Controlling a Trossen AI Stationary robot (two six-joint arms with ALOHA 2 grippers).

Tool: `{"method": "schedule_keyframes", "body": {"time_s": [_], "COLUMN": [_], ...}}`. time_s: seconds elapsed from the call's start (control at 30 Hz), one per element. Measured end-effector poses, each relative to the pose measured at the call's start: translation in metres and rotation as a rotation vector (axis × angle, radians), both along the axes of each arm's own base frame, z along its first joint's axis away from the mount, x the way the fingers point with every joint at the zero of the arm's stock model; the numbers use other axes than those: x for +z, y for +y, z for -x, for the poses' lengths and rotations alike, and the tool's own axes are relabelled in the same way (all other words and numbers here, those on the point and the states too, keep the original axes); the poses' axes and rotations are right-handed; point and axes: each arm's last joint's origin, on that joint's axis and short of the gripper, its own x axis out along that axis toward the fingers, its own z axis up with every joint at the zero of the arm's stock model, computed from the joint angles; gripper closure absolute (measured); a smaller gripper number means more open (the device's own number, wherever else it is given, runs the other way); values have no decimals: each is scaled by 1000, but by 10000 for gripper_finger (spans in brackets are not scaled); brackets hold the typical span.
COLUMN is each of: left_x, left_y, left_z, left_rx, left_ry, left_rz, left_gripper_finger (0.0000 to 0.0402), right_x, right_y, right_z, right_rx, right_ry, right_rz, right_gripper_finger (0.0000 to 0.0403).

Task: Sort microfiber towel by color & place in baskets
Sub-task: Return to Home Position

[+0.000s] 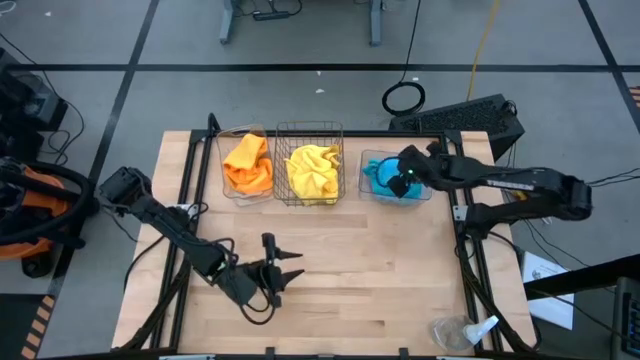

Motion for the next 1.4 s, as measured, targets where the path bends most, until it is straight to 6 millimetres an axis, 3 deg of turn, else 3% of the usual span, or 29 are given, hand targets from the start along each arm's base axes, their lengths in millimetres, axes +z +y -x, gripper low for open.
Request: {"method": "schedule_keyframes", "body": {"time_s": [0.13,0.27,0.37,0.47,0.63,0.8,1.0,1.13,1.4], "left_x": [13,28,33,38,32,5,-22,-31,-54], "left_y": [15,34,53,70,87,96,104,107,123], "left_z": [-3,2,13,31,59,79,92,95,106], "left_rx": [21,52,66,40,-62,-94,-52,-38,5], "left_ry": [-20,-60,-78,-117,-212,-272,-295,-283,-308], "left_rz": [-17,-11,0,58,198,236,232,207,210], "left_gripper_finger": [218,266,321,379,388,387,386,386,397], "right_x": [27,42,41,25,-7,-37,-66,-77,-78], "right_y": [26,57,75,85,93,100,103,104,104], "right_z": [-5,2,14,24,35,39,47,50,50], "right_rx": [301,637,793,897,952,989,1016,1029,1021], "right_ry": [-212,-456,-586,-632,-708,-791,-770,-768,-760], "right_rz": [75,119,186,252,280,297,248,244,227], "right_gripper_finger": [403,403,403,403,403,403,403,403,403]}}
